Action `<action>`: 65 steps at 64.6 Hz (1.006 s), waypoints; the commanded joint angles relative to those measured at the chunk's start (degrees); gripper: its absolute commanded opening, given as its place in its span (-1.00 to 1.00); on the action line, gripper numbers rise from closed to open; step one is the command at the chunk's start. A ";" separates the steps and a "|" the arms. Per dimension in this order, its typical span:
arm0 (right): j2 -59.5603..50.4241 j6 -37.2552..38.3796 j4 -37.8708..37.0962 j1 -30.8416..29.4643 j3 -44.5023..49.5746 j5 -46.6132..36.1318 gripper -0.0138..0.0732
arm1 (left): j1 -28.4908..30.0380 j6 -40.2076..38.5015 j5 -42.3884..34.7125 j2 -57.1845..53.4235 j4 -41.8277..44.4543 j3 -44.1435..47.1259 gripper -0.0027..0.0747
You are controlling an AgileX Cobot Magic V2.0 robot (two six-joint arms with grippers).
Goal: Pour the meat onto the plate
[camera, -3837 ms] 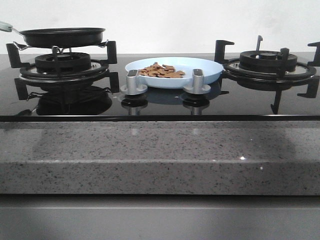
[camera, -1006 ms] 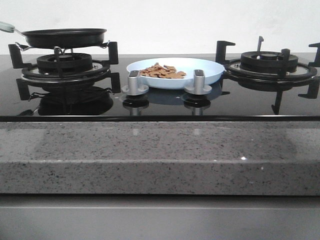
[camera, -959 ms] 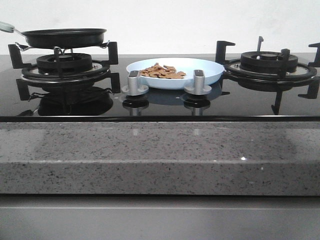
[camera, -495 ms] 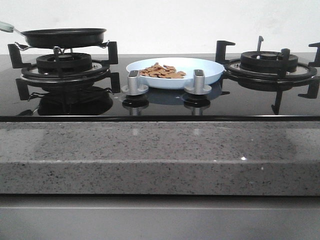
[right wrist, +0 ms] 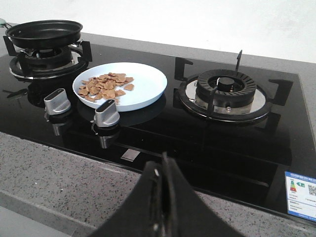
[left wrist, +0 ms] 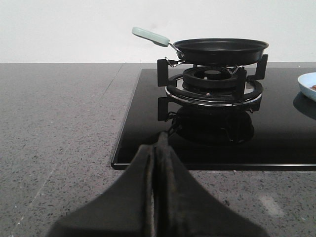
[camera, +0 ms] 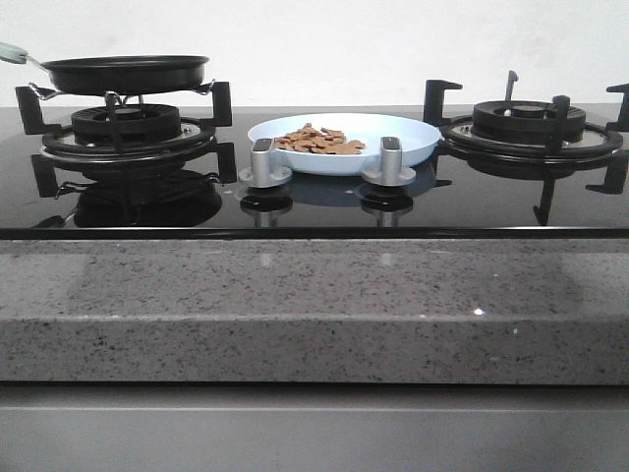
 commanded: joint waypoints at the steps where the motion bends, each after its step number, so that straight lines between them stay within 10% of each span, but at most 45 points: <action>1: 0.73 -0.35 0.25 -0.04 -1.31 -4.53 -0.82 | -0.40 -0.55 -5.11 -0.99 -0.56 0.33 -0.98; 65: -11.02 8.61 -9.75 -6.55 26.98 -29.93 -0.82 | -0.40 -0.55 -5.11 -0.88 -0.56 0.33 -0.98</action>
